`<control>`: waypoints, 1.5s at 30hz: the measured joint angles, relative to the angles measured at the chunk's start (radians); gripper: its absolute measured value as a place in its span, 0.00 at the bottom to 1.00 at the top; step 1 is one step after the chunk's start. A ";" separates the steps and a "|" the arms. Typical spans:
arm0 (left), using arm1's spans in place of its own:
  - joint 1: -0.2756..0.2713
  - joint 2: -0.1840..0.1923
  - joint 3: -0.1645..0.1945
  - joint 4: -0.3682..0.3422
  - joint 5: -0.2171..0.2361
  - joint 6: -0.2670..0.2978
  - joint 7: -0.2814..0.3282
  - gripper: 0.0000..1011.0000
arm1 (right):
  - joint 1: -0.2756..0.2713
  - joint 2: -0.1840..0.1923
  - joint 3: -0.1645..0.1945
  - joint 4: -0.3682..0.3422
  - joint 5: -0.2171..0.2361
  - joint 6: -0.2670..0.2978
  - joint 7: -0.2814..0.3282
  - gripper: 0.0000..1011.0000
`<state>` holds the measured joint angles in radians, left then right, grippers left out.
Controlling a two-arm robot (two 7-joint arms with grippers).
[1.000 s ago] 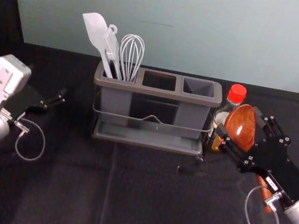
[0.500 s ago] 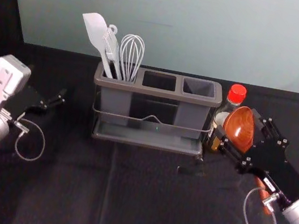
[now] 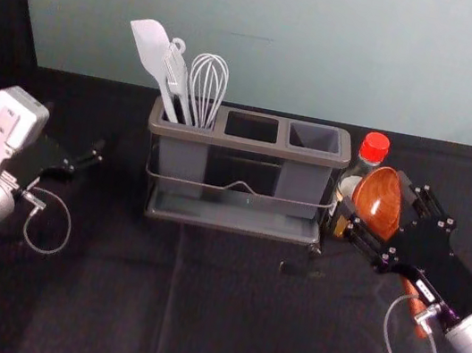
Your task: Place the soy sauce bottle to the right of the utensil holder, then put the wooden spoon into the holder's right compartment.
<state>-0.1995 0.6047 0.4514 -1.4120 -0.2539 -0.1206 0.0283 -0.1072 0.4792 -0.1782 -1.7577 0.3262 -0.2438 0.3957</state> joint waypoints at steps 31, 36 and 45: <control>0.000 0.000 0.000 0.000 0.000 0.000 0.000 0.99 | 0.366 -0.178 -0.107 0.192 0.077 -0.036 0.091 0.83; 0.000 0.000 0.000 0.000 0.000 0.000 0.000 0.99 | 0.417 -0.204 -0.119 0.234 0.096 -0.053 0.102 0.83; 0.000 0.000 0.000 0.000 0.000 0.000 0.000 0.99 | 0.507 -0.267 -0.123 0.342 0.144 -0.111 0.122 0.83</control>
<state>-0.1995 0.6047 0.4514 -1.4120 -0.2539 -0.1205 0.0283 0.3994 0.2118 -0.3007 -1.4155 0.4707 -0.3552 0.5175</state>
